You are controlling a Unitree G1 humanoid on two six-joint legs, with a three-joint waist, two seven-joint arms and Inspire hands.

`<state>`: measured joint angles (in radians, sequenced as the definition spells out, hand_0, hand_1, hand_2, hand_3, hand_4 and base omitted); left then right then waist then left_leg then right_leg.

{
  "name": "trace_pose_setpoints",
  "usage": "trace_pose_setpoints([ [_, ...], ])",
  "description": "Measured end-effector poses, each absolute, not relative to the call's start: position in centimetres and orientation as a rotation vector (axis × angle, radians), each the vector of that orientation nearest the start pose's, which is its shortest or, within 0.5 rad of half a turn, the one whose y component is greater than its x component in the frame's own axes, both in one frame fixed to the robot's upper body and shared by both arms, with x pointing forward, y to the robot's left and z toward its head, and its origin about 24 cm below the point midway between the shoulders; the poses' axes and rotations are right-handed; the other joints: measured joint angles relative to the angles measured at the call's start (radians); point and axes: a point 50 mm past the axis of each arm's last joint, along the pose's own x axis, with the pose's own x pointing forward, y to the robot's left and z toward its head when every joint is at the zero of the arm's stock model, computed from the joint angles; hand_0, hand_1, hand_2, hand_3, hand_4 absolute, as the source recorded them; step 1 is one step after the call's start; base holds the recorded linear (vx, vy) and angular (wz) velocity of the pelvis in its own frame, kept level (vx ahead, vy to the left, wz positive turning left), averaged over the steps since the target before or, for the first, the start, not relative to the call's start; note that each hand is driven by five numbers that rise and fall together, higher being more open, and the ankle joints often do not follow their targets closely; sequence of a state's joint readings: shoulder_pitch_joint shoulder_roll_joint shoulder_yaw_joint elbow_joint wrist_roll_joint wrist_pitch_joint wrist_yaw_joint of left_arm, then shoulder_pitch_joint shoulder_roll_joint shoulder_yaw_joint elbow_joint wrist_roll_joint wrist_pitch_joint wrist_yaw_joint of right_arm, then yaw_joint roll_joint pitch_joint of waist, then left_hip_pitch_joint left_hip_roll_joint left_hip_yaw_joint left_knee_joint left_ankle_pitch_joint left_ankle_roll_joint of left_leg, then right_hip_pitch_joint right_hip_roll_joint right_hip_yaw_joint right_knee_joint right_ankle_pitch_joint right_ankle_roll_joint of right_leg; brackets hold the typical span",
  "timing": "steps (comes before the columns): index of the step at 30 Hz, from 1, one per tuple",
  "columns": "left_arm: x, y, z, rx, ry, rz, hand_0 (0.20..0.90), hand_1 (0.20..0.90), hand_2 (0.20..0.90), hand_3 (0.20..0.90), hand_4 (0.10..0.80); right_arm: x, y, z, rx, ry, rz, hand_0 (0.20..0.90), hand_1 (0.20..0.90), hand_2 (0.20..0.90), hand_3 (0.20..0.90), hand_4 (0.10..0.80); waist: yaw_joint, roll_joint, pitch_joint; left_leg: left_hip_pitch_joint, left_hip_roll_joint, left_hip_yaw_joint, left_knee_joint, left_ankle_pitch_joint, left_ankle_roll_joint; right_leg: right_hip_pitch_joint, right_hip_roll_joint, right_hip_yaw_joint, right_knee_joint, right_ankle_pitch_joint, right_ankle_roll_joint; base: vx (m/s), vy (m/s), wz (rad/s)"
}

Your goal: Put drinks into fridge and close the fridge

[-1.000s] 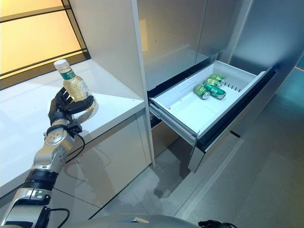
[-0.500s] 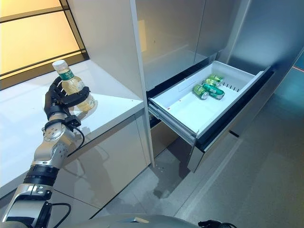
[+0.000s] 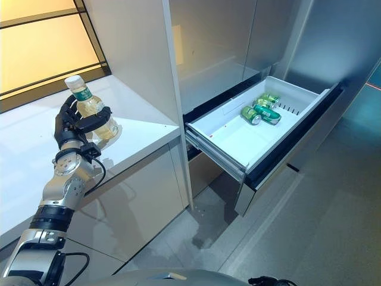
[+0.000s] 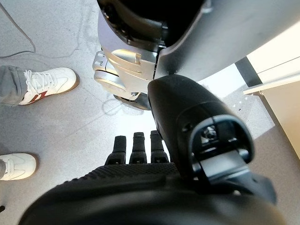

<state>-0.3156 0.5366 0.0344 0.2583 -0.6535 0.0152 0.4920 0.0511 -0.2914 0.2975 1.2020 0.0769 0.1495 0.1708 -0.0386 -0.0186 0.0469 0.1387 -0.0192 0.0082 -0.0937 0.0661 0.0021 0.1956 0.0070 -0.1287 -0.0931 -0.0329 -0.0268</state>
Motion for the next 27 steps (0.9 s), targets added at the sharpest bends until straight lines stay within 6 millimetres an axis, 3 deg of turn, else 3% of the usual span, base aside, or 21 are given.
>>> trace_pose_setpoints([
  [1,30.33,28.28,10.40,-0.160,-0.051,0.557,0.900,0.900,0.900,0.900,0.800,5.42,-23.61,-16.64,-0.243,1.453,0.148,0.900,0.900,0.900,0.900,0.800,0.000,0.000,0.000,0.000,0.000,0.001,0.000,0.000,0.000,0.000,0.000,0.001,0.000,0.000,0.000,0.003,0.000,-0.04],
  [2,30.33,28.30,10.40,-0.173,-0.051,0.557,0.858,0.858,0.858,0.851,0.751,5.41,-23.61,-16.64,-0.243,1.453,0.148,0.900,0.900,0.900,0.900,0.800,0.000,0.000,0.000,0.000,0.000,0.002,0.000,0.000,0.000,0.000,0.000,0.002,-0.002,0.000,0.000,0.010,0.000,-0.04],
  [3,30.33,28.30,10.41,-0.175,-0.052,0.557,0.573,0.573,0.573,0.518,0.418,5.42,-23.61,-16.64,-0.243,1.453,0.148,0.900,0.900,0.900,0.900,0.800,-0.001,0.000,0.000,0.000,0.000,0.004,0.000,-0.001,0.001,0.000,0.000,0.004,-0.002,0.000,0.000,0.011,0.001,-0.03],
  [4,30.32,28.31,10.42,-0.177,-0.054,0.558,0.573,0.573,0.573,0.518,0.418,5.42,-23.61,-16.64,-0.243,1.453,0.148,0.900,0.900,0.900,0.900,0.800,-0.001,0.000,0.000,0.000,0.000,0.004,0.000,-0.001,0.001,0.000,0.000,0.004,-0.002,0.000,0.000,0.000,0.000,0.00],
  [5,30.31,28.34,10.45,-0.180,-0.061,0.559,0.486,0.486,0.486,0.417,0.317,5.43,-23.60,-16.64,-0.244,1.453,0.149,0.900,0.900,0.900,0.900,0.800,-0.003,-0.001,0.000,0.000,0.000,0.005,0.000,-0.001,0.001,0.000,0.000,0.005,-0.002,0.000,0.000,0.000,0.000,0.00],
  [6,30.31,28.36,10.49,-0.181,-0.066,0.560,0.342,0.342,0.342,0.249,0.149,5.48,-23.59,-16.64,-0.245,1.452,0.151,0.900,0.900,0.900,0.900,0.800,-0.008,-0.001,0.000,0.000,0.000,0.005,0.000,-0.001,0.001,0.000,0.000,0.005,-0.002,0.000,0.000,0.000,0.000,0.00],
  [7,30.31,28.37,10.52,-0.182,-0.067,0.560,0.316,0.316,0.316,0.219,0.119,5.53,-23.58,-16.63,-0.246,1.451,0.151,0.900,0.900,0.900,0.900,0.800,-0.011,-0.001,0.000,0.001,0.000,0.005,0.000,-0.001,0.001,0.000,0.000,0.005,-0.002,0.000,0.000,0.000,0.000,0.00],
  [27,30.63,29.01,10.21,-0.189,-0.062,0.606,0.300,0.300,0.300,0.200,0.100,5.72,-23.50,-16.62,-0.273,1.443,0.178,0.900,0.900,0.900,0.900,0.800,-0.020,-0.003,-0.001,0.001,0.000,0.013,0.000,-0.002,0.001,-0.004,0.000,0.012,-0.003,0.000,0.000,0.000,0.000,0.00],
])
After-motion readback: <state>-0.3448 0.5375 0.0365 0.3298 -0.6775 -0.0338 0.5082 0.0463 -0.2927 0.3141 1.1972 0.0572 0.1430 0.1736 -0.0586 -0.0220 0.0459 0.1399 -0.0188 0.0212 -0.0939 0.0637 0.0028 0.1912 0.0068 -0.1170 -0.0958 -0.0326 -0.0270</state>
